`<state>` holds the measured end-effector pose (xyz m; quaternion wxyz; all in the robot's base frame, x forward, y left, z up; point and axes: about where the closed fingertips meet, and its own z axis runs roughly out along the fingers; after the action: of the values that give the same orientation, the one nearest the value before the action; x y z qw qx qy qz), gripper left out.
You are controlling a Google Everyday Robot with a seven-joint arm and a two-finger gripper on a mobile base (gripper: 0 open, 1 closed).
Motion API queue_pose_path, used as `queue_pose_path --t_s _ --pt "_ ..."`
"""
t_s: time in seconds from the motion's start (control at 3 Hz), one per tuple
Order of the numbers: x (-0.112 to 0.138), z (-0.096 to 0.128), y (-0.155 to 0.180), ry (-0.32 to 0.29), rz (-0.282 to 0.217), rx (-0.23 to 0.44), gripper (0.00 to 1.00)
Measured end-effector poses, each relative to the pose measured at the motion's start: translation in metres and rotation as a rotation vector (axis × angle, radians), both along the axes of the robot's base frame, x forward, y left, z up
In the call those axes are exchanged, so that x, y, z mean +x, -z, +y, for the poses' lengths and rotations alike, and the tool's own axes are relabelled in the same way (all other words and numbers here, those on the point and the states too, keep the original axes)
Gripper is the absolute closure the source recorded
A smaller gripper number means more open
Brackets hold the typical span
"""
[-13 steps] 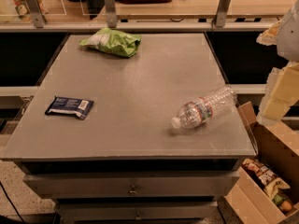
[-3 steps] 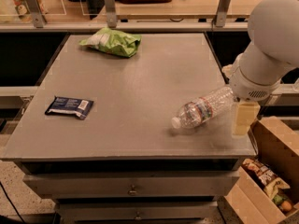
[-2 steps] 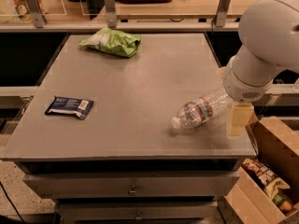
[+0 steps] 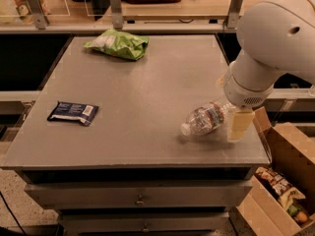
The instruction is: Move water bottle near green rice chip bag
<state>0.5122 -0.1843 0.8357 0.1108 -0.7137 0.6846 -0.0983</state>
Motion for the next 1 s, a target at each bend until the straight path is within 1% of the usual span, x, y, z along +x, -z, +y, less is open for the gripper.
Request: queue_pose_path --t_s 0.33,1.0 --pt "-0.0027 0.008 0.0008 -0.023 0.027 0.014 0.41" --pt "-0.0038 0.0084 0.0009 -0.024 0.027 0.012 0.87"
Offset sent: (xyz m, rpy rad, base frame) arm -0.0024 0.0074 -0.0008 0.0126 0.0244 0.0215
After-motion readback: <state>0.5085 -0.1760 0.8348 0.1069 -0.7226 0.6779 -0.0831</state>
